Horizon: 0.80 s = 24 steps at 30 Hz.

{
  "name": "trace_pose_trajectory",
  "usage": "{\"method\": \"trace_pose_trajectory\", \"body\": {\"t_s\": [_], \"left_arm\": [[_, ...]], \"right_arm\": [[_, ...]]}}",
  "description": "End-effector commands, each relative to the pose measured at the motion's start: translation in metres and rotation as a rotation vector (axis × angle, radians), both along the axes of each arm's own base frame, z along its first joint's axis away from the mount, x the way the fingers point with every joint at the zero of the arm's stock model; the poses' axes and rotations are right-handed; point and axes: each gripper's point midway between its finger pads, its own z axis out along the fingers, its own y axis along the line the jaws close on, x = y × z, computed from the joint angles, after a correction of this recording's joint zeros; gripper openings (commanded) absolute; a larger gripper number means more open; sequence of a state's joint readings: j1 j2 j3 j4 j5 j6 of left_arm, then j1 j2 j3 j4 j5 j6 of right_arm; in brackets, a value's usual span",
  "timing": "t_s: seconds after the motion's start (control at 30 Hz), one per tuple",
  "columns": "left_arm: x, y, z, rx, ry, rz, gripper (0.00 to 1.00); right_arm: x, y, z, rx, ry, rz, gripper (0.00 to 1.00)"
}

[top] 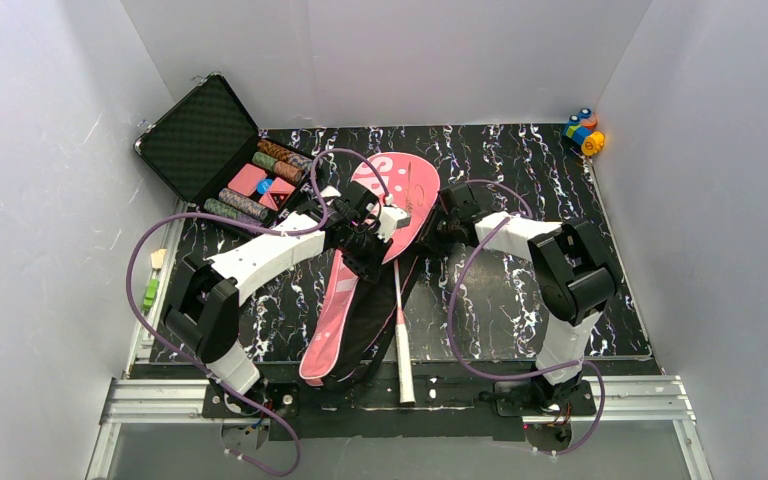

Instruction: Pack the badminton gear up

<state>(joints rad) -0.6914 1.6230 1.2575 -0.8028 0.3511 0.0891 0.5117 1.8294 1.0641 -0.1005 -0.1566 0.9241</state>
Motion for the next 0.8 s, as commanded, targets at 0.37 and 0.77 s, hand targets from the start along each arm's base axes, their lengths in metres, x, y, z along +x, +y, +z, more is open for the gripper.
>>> {"method": "trace_pose_trajectory", "body": {"t_s": [0.37, 0.77], "left_arm": [[-0.005, -0.012, 0.031, -0.096, -0.033, -0.035, 0.0], [-0.005, -0.012, 0.035, -0.098, -0.04, -0.034, 0.0]], "right_arm": [[0.042, -0.019, 0.046, 0.022, -0.142, -0.044, 0.42], [0.053, -0.016, 0.021, -0.016, -0.09, -0.038, 0.42]]}}
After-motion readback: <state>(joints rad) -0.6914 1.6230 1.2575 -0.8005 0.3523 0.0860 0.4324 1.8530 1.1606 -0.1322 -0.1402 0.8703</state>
